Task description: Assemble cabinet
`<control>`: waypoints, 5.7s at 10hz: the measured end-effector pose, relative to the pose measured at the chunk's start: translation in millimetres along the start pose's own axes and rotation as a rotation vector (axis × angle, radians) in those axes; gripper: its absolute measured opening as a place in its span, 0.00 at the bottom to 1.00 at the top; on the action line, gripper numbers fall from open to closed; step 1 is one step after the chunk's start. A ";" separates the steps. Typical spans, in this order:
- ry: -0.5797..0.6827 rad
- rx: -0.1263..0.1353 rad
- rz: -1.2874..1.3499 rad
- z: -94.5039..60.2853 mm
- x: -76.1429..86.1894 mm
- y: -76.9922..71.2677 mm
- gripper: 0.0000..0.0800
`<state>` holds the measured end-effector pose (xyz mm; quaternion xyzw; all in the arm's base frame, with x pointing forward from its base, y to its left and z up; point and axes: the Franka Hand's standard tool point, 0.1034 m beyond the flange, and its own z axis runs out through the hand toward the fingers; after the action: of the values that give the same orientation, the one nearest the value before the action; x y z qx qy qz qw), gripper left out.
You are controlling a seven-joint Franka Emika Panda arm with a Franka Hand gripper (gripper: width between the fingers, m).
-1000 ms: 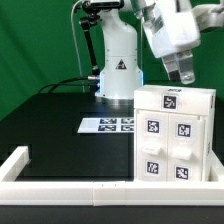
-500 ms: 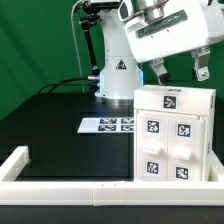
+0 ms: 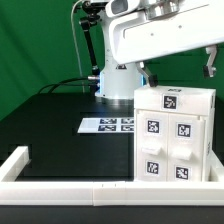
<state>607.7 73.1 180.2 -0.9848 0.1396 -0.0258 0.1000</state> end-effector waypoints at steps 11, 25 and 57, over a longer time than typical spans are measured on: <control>-0.048 -0.087 -1.042 10.1 -0.3 7.4 1.00; -0.069 -0.079 -0.906 23.4 1.8 16.7 0.70; 0.022 0.064 1.576 24.6 -3.7 -1.2 0.78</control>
Offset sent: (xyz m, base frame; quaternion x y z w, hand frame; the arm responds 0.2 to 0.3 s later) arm 0.0000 0.0000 0.0000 0.0000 0.0000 -0.1938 0.9810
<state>606.4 80.0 156.2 -0.5921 0.7966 0.0389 0.1157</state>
